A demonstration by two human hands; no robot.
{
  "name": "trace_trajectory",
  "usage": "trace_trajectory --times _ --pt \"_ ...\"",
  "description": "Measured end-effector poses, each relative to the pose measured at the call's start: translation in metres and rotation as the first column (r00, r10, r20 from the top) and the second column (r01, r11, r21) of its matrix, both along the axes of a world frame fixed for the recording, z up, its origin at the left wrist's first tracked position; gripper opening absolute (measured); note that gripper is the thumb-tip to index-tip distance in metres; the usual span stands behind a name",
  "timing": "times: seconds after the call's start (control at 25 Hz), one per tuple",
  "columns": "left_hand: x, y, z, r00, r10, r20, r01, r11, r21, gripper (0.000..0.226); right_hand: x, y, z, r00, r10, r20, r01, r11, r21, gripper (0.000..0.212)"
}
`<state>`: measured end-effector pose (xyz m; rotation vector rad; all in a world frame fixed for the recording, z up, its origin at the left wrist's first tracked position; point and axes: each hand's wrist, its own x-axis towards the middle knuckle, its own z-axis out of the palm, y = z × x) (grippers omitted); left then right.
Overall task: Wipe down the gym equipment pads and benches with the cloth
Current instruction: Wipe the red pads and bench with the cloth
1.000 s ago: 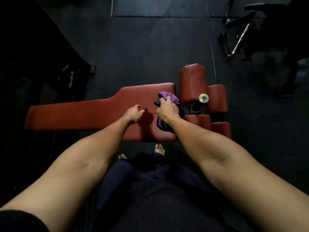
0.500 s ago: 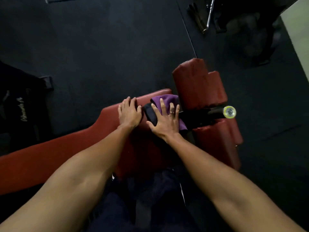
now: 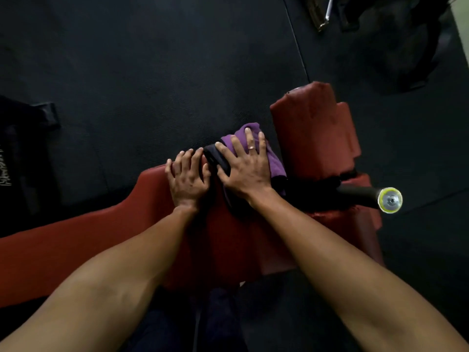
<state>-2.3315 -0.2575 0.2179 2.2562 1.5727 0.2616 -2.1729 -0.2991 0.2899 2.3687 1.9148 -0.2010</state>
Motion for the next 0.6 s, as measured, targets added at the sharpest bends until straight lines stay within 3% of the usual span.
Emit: trace_trajectory --times 0.16,0.24,0.4,0.52,0.6 --pt "0.001 -0.002 -0.003 1.000 0.018 0.018 -0.019 0.999 0.047 0.052 0.005 0.056 0.012 1.000 0.021 0.016 -0.016 0.961 -0.278 0.056" --pt "0.001 -0.002 -0.005 0.999 0.029 0.032 -0.031 0.997 0.065 0.053 0.020 0.053 0.013 0.999 -0.020 0.038 0.028 0.976 -0.218 0.054" --pt "0.002 -0.002 -0.005 0.998 0.051 0.048 -0.055 0.995 0.086 0.054 0.053 0.001 0.014 0.987 -0.163 -0.018 0.164 0.981 0.107 0.046" --pt "0.002 -0.002 -0.008 0.997 0.051 0.061 -0.058 0.992 0.109 0.053 0.028 0.018 0.010 0.963 -0.269 0.001 0.269 0.962 0.040 0.045" --pt "0.002 -0.003 -0.012 0.998 0.041 0.047 -0.048 0.987 0.155 0.051 -0.001 0.038 0.004 0.978 -0.210 -0.004 0.210 0.975 -0.068 0.045"
